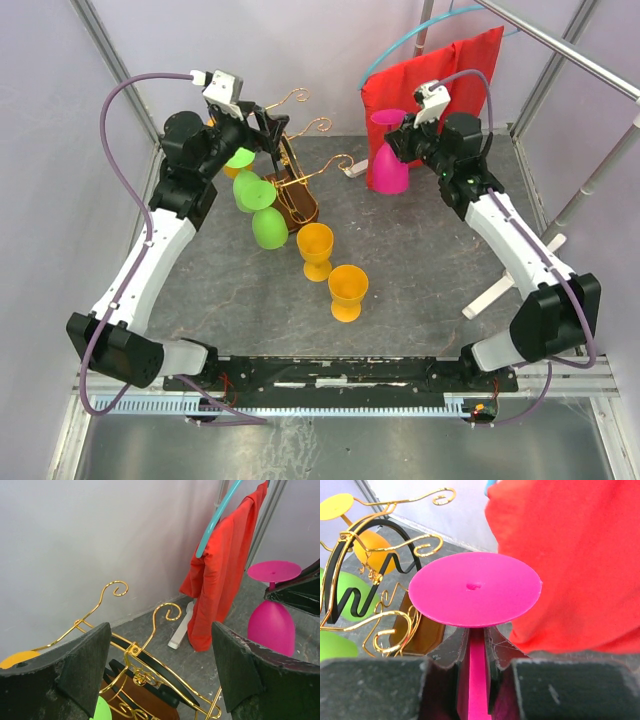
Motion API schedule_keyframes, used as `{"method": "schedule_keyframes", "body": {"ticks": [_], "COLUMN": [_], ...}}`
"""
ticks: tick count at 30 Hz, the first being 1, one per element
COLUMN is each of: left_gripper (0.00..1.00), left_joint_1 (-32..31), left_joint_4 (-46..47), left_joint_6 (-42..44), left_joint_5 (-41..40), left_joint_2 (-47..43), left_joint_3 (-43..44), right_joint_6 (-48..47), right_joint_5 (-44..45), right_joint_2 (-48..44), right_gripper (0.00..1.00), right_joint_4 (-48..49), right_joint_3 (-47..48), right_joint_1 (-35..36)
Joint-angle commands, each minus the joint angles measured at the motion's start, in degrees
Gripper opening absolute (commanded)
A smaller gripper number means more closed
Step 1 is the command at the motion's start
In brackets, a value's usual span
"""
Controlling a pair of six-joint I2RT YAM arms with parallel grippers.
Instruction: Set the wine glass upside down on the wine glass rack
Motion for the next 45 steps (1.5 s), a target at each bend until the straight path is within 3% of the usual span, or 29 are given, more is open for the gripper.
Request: {"method": "schedule_keyframes", "body": {"ticks": [1,10,15,25,35,45], "left_gripper": [0.87,0.88,0.88,0.88,0.88,0.89], "left_joint_1": [0.6,1.6,2.2,3.4,4.0,4.4], "left_joint_4": [0.3,-0.9,-1.2,-1.1,-0.8,0.2], "left_joint_6": [-1.0,0.0,0.1,1.4,2.3,4.1], "left_joint_5": [1.6,0.6,0.4,-1.2,-4.0,-6.6], "left_joint_2": [-1.7,-3.2,-3.9,-4.4,-4.5,-4.7], "left_joint_3": [-0.8,-2.3,-2.9,-3.9,-5.9,-7.7], "right_joint_6": [-4.3,-7.0,-6.7,-7.7,-5.3,-4.9], "right_joint_5": [-0.2,-2.2,-9.2,-21.6,-26.6,-26.6], "right_joint_2": [2.0,8.9,12.9,20.8,25.4,30.9], "right_gripper": [0.01,0.01,0.01,0.01,0.01,0.01], "right_joint_4": [10.0,19.0,27.5,30.8,41.0,42.0], "right_joint_3": [0.6,1.4,0.6,5.0,5.7,10.4], "right_joint_1": [1.9,5.0,5.0,5.0,4.8,4.8]}}
